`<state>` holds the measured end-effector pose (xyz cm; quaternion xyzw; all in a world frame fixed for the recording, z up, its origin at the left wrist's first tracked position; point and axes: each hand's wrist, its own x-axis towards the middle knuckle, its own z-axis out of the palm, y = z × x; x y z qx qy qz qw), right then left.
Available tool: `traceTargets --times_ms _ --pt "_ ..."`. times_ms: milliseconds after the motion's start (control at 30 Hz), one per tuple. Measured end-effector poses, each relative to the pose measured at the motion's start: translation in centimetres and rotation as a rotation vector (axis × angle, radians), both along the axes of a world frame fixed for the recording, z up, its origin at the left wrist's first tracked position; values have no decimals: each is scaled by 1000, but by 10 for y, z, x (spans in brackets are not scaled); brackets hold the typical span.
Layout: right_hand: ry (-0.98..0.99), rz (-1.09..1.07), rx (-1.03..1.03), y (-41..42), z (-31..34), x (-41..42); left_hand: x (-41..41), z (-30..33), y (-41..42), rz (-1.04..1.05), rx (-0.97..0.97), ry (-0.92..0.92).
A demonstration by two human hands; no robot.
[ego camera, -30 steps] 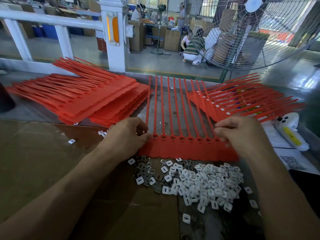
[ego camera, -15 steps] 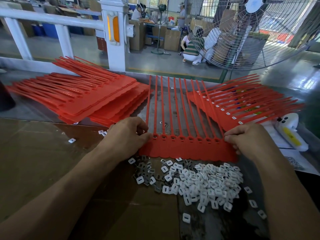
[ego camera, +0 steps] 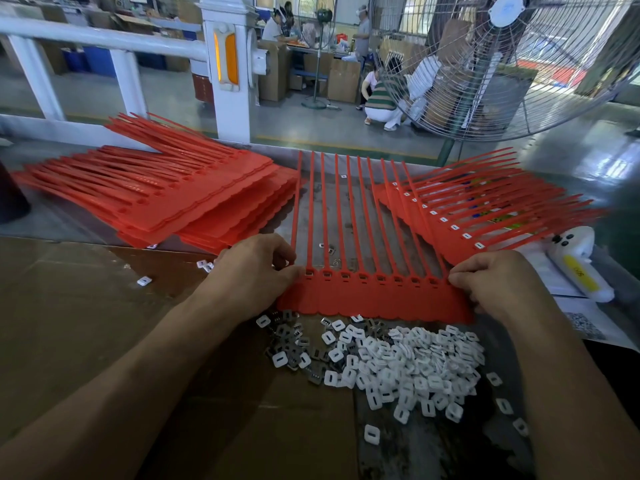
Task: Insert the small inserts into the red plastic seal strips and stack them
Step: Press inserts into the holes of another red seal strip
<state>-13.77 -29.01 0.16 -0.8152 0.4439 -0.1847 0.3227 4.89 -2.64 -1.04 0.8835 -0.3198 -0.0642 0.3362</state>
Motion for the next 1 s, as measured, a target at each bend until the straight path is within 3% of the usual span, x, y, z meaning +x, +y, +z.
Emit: traceTargets --times_ms 467,633,767,833,1000 --pt "49 1 -90 1 0 0 -1 1 0 -6 7 3" --pt "-39 210 -98 16 15 0 -1 1 0 -8 10 -5" --pt "302 570 89 44 34 -3 -1 1 0 -5 4 -24" --pt "450 624 92 56 42 -4 -1 1 0 -5 5 -25" --pt "580 714 31 70 43 -3 -1 0 0 -10 8 -28"
